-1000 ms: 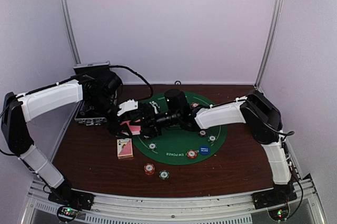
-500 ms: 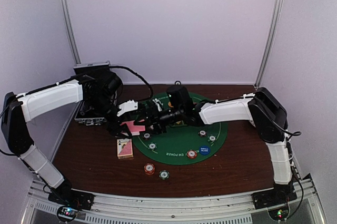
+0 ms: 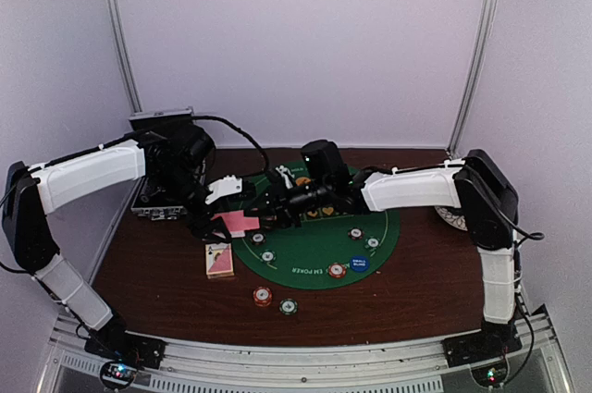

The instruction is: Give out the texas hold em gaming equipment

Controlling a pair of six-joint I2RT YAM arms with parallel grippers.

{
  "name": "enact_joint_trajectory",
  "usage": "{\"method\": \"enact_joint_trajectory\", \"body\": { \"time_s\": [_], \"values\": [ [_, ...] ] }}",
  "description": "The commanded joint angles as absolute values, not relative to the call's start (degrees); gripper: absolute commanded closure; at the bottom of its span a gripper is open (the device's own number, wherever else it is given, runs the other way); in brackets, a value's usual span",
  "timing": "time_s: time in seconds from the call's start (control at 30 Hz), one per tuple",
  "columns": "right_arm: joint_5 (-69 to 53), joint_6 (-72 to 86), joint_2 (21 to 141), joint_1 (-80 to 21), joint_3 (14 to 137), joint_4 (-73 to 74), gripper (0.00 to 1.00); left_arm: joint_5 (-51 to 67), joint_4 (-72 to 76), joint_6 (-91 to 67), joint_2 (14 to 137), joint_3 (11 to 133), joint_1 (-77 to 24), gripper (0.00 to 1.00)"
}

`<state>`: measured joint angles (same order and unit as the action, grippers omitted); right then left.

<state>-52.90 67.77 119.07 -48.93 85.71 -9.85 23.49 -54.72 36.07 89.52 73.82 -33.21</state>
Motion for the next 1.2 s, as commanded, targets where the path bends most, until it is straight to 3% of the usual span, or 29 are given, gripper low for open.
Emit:
{"method": "enact_joint_trajectory", "body": {
  "time_s": [0.0, 0.17, 0.67, 0.9, 1.17],
  "values": [
    [-53.38, 67.98, 116.15, -48.6, 84.49, -10.57, 0.84, 23.13, -53.79, 36.61, 88.07, 74.71, -33.13, 0.65],
    [-53.98, 68.15, 115.69, -48.2, 83.81, -10.44, 1.0, 22.23, -53.71, 36.56, 87.88, 74.45, -32.81, 0.66],
    [-53.59, 60.54, 116.1, -39.22, 86.84, -1.05, 1.0, 21.1, -54.62, 36.74, 85.75, 72.23, -30.24, 0.69],
    [-50.87, 54.43, 125.59, -38.58, 99.33, 8.67, 1.0, 21.12, -55.46, 36.57, 84.65, 71.71, -30.15, 0.7],
    [-48.56, 55.63, 139.21, -39.5, 113.92, 9.59, 1.0, 21.84, -55.81, 36.25, 84.76, 72.2, -30.1, 0.71]
  ]
}}
